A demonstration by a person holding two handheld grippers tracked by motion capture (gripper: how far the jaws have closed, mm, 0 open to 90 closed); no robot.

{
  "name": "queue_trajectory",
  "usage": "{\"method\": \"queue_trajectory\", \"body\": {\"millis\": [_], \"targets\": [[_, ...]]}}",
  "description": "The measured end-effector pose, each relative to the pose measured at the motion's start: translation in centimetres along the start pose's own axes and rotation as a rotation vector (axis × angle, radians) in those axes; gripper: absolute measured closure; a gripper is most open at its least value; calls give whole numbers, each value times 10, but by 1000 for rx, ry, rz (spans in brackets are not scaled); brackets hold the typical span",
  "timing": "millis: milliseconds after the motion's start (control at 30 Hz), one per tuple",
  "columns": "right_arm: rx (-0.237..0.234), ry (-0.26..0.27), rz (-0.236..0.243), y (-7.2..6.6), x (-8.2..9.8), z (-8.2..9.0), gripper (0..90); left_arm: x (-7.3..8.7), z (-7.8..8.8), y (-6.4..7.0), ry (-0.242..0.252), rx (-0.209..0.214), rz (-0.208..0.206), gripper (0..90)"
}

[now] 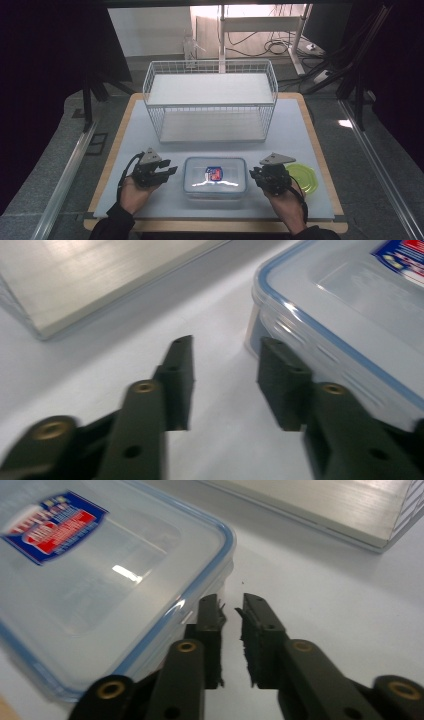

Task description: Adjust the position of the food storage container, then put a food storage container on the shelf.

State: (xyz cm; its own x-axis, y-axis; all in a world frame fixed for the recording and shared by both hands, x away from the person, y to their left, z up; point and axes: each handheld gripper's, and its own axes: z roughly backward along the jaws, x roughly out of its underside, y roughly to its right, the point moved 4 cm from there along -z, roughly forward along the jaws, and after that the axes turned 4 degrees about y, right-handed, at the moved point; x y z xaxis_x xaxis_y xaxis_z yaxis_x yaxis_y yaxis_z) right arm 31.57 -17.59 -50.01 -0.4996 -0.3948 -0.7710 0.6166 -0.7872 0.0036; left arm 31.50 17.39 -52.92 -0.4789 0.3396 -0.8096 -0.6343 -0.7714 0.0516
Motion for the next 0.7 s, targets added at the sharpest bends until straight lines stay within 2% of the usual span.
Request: {"method": "queue_trajectory", "body": {"millis": [33,100,167,233,400,500,533,567,667,700], "targets": [[0,0,0,0,0,0,744,2,4,1,11,-6,-9,570],[-5,22,-12,2,0,5,691,6,10,5,24,-13,-38,453],[-17,36,-22,3,2,9,632,11,15,7,32,-21,-53,381],[-25,47,-22,2,4,12,564,14,19,8,36,-15,-56,288],[-63,67,-13,-1,7,18,377,21,23,10,36,-1,-47,179],[-95,73,-19,0,9,18,311,21,22,9,34,0,-46,106],[-113,77,-23,0,8,19,260,20,22,10,40,3,-47,65],[-113,77,-23,0,8,19,260,19,22,10,44,5,-46,65],[-143,92,-24,0,6,18,193,17,21,11,63,53,-44,44],[-169,96,-29,-1,6,17,165,17,20,11,66,68,-38,31]]}}
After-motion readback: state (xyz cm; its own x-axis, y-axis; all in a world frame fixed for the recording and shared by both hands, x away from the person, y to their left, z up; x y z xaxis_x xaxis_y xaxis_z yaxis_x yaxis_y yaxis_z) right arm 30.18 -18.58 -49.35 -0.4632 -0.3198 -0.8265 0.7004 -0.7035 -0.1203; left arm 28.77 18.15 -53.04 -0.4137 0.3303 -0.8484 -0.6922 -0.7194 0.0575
